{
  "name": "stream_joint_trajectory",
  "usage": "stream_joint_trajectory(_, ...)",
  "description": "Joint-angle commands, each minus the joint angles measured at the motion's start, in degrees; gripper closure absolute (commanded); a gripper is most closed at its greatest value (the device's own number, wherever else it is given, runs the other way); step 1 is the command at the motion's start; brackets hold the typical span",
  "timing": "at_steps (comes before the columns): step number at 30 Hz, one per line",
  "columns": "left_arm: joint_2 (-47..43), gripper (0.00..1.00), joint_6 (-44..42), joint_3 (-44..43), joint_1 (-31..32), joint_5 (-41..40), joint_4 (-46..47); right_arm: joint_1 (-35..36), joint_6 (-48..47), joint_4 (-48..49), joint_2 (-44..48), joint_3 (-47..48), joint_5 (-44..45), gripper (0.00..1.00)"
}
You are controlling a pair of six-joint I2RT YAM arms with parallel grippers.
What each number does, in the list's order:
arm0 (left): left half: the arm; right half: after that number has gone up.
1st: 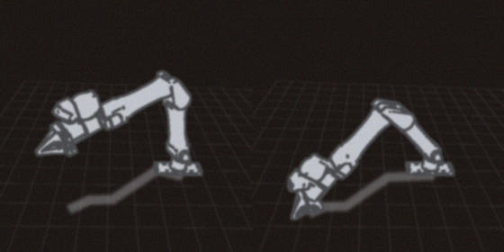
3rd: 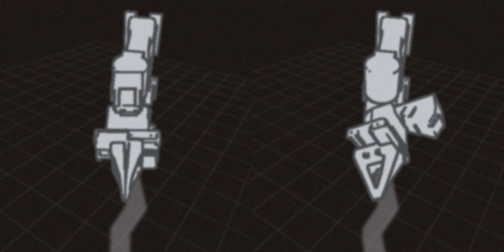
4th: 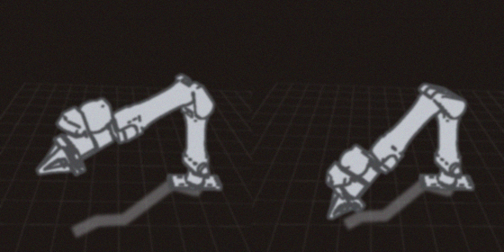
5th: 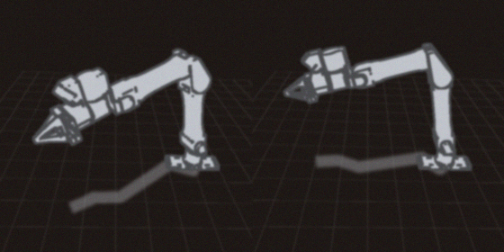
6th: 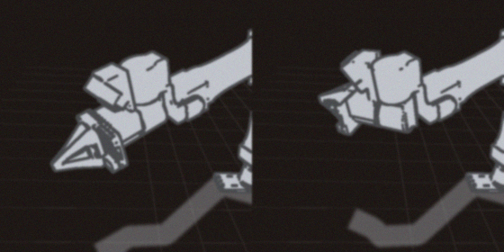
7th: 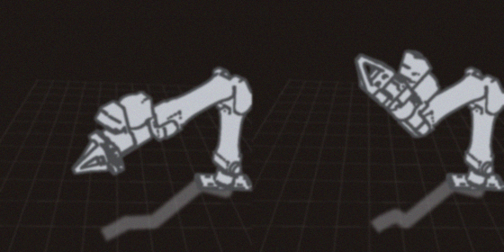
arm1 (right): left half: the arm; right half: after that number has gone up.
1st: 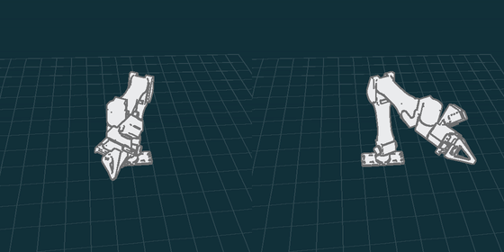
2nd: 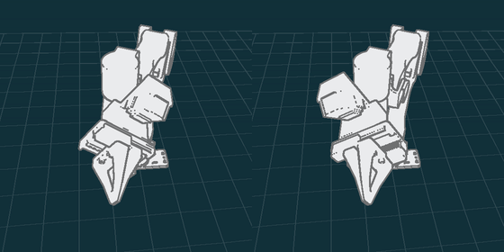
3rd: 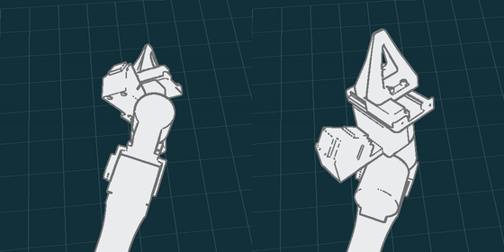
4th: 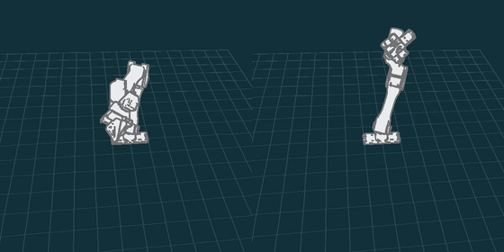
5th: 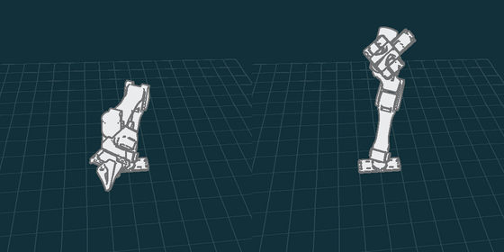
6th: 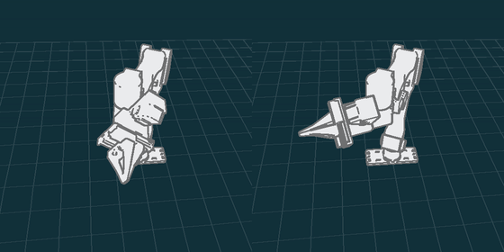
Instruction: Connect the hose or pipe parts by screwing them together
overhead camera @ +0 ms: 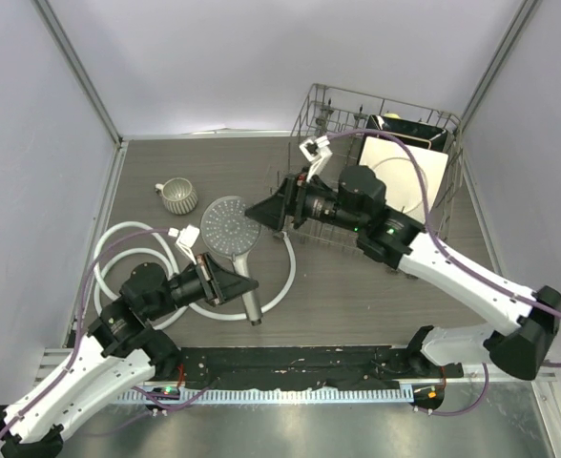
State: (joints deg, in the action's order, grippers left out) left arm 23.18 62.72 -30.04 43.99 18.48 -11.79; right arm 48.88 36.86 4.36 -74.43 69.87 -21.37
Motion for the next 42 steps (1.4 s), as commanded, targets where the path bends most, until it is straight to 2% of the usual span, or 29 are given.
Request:
stream_joint_trajectory(1, -0.7, 1.00, -10.8, -9.0, 0.1, -15.6, -10.0, -1.2, -9.1, -17.1, 7.7, 1.3, 19.7, 0.25)
stream_joint_trajectory(2, -0.9, 1.00, -11.6, -9.8, 0.1, -17.9, -10.8, -1.2, -9.6, -18.4, 9.0, 0.0, 21.1, 0.25)
stream_joint_trajectory(3, -1.0, 1.00, -12.4, -10.6, 0.0, -25.0, -12.1, -1.2, -9.9, -19.2, 9.9, -1.0, 25.2, 0.26)
stream_joint_trajectory(7, 1.8, 1.00, -13.1, -17.7, 0.1, -40.6, -25.5, -1.2, -8.3, -19.2, 12.3, -7.4, 28.2, 0.31)
stream_joint_trajectory(11, 2.3, 1.00, -15.5, -19.6, 0.1, -47.5, -27.1, 0.2, -6.0, -19.5, 11.3, -12.3, 32.9, 0.37)
stream_joint_trajectory(14, 2.8, 1.00, -16.5, -19.5, 0.0, -50.8, -27.7, 7.4, -5.6, -19.6, 7.7, -12.3, 40.0, 0.38)
stream_joint_trajectory(17, 2.1, 1.00, -16.1, -18.6, 0.0, -51.7, -27.7, 14.9, -3.4, -23.6, 2.4, -9.7, 52.5, 0.38)
stream_joint_trajectory(20, 0.6, 1.00, -15.5, -16.5, 0.1, -52.7, -27.1, 17.0, 1.5, -25.8, -1.5, -10.4, 59.0, 0.42)
stream_joint_trajectory(23, -0.9, 1.00, -15.0, -15.0, 0.0, -53.0, -27.6, 18.0, 5.1, -25.6, -4.6, -12.6, 61.9, 0.45)
stream_joint_trajectory(27, -2.8, 1.00, -14.6, -13.8, 0.0, -52.0, -28.0, 18.4, 8.2, -24.1, -8.2, -14.6, 63.1, 0.46)
stream_joint_trajectory(31, -4.5, 1.00, -14.5, -12.9, 0.0, -50.7, -27.8, 18.7, 9.5, -15.7, -11.9, -17.0, 60.0, 0.48)
stream_joint_trajectory(37, -7.3, 1.00, -11.5, -10.7, 0.1, -47.8, -27.7, 19.4, 12.4, -16.0, -18.3, -15.6, 61.5, 0.49)
stream_joint_trajectory(42, -9.2, 1.00, -10.2, -9.7, 0.0, -47.7, -28.8, 19.6, 14.8, -18.7, -21.4, -16.8, 65.3, 0.46)
